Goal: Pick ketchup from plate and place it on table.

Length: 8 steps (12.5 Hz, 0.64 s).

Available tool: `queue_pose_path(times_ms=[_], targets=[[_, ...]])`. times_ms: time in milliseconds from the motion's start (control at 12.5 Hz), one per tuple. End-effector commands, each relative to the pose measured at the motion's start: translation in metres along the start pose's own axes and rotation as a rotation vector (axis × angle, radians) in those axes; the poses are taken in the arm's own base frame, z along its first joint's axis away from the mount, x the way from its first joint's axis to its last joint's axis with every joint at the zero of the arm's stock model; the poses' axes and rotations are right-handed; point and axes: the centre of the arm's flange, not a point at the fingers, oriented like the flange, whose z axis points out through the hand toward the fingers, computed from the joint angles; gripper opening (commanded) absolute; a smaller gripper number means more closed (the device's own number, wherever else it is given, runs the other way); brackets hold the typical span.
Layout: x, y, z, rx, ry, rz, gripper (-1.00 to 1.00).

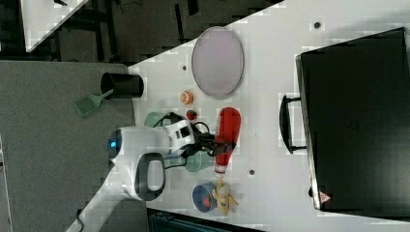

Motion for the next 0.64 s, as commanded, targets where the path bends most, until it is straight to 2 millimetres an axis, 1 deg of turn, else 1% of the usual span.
queue_pose_path(times_ms=[80, 160, 240, 320, 400, 480, 560, 640], targets=[[0.013, -0.002, 0.020, 0.016, 0.018, 0.057, 0.22], [0.015, -0.002, 0.027, 0.021, 0.022, 0.059, 0.41], [0.017, -0.003, 0.029, 0.030, 0.036, 0.060, 0.64], [0.020, -0.005, 0.024, 0.039, 0.056, 0.061, 0.86], [0.023, -0.006, 0.014, 0.041, 0.064, 0.070, 1.00], [0.025, -0.007, 0.000, 0.037, 0.060, 0.094, 1.00], [0.028, -0.008, -0.018, 0.032, 0.053, 0.130, 1.00], [0.032, -0.010, -0.043, 0.027, 0.053, 0.158, 1.00]])
